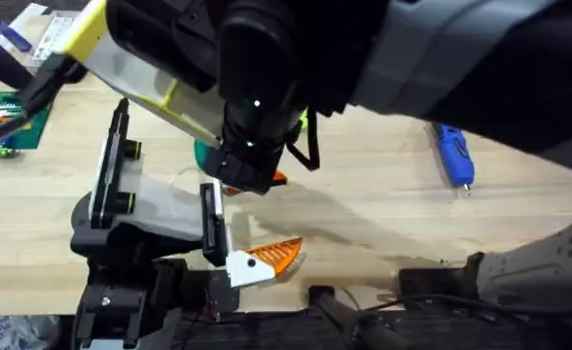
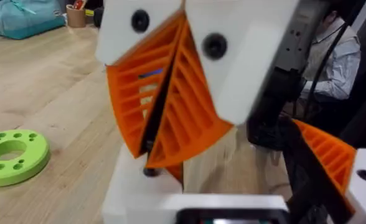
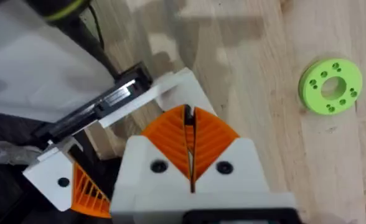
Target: Pick up the gripper from the table and insert it into the empty holder that is missing its gripper. Then pick up a screw, insert it into the mounting hole, and use the screwdriver to tighten it. Finally, clean up the table by picking up the vegetable and placing it into the bucket.
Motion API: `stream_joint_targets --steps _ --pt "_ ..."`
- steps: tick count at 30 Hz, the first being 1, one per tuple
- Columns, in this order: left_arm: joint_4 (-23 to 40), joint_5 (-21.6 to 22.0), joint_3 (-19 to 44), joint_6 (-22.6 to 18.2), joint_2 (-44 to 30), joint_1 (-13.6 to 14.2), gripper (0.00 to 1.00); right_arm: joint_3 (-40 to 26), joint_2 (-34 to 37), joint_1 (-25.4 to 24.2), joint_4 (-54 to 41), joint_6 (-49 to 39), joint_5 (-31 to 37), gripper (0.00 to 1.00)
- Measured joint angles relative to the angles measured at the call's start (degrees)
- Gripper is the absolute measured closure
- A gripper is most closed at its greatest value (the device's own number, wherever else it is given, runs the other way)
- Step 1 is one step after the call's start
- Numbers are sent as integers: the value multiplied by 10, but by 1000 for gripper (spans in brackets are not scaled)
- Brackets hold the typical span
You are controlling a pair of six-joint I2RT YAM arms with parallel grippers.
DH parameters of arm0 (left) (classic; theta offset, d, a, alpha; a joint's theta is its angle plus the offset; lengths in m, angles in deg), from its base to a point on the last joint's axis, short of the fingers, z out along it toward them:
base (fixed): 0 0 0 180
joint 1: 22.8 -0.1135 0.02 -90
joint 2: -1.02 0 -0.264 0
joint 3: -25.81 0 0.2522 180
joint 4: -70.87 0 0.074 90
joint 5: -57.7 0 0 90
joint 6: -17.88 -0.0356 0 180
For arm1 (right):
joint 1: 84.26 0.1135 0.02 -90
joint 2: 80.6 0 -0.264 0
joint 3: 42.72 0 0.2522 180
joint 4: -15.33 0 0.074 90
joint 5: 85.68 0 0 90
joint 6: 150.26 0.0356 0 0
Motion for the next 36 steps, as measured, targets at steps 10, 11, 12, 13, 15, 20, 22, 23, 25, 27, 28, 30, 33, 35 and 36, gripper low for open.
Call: stream_joint_targets --steps 10,11,12,13,15,20,22,23,25,27,28,30,33,35,36 --pt "0 0 0 0 0 0 15 0 1 0 0 0 0 991" --pt "0 0 0 0 0 0 15 0 1 0 0 0 0 991" --pt "0 0 0 0 0 0 15 0 1 0 0 0 0 991" --pt "0 0 0 0 0 0 15 0 1 0 0 0 0 991" --pt "0 0 0 0 0 0 15 0 1 0 0 0 0 991" --pt "0 0 0 0 0 0 15 1 1 0 0 0 0 991" --pt "0 0 0 0 0 0 15 3 1 0 3 0 0 991" --pt "0 0 0 0 0 0 15 6 1 0 5 0 0 991" --pt "0 0 0 1 0 0 15 13 1 0 10 0 -1 991" --pt "0 0 0 7 0 0 15 18 1 0 14 0 -2 991" --pt "0 0 0 9 0 0 15 18 1 0 15 0 -2 991" --pt "0 1 0 12 0 0 15 19 1 0 16 0 -2 991" --pt "0 1 0 13 0 0 14 20 1 0 17 4 -2 837" --pt "1 0 0 13 0 0 14 22 1 0 18 4 0 658" --pt "0 0 0 13 0 0 14 22 1 0 18 5 1 603"
